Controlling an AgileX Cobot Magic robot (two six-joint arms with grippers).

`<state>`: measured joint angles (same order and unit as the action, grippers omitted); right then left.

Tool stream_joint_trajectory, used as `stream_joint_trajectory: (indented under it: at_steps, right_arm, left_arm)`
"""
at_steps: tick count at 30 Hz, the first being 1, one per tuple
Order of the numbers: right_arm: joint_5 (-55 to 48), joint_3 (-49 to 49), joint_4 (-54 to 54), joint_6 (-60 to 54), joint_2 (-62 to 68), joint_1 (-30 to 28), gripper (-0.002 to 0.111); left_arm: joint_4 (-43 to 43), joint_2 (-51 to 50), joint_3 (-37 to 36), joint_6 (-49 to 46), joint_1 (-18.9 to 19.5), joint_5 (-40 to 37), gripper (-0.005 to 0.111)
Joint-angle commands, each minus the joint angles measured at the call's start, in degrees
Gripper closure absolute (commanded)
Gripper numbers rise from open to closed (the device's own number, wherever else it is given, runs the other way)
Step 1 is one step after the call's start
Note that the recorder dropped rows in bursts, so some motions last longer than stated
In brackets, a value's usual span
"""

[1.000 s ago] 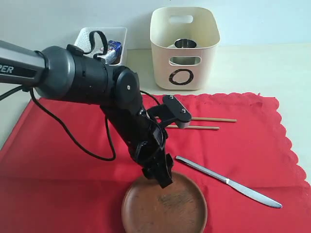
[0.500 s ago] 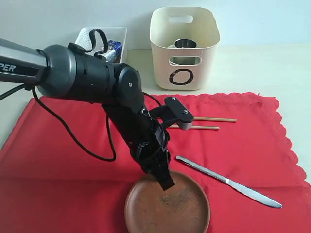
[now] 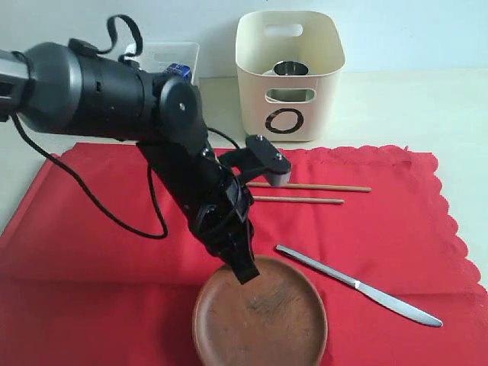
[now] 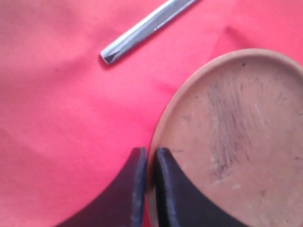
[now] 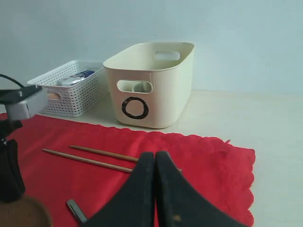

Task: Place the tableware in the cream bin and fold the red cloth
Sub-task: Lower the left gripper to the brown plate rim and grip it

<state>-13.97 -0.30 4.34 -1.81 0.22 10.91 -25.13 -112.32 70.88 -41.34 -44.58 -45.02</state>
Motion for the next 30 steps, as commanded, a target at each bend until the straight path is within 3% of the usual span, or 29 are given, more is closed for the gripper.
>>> stream_joint_trajectory:
  at_steps: [1, 14, 30]
  right_arm:
    - [0.3, 0.3, 0.1, -0.1, -0.2, 0.1, 0.108]
    - [0.3, 0.3, 0.1, -0.1, -0.2, 0.1, 0.108]
    - [0.3, 0.3, 0.1, -0.1, -0.2, 0.1, 0.108]
  left_arm:
    - [-1.3, 2.3, -0.1, -0.3, 1.6, -0.1, 0.107]
    - [-16.0, 2.0, 0.4, -0.1, 9.3, -0.1, 0.107]
    - [-27.8, -6.9, 0.4, 1.1, 9.3, 1.2, 0.107]
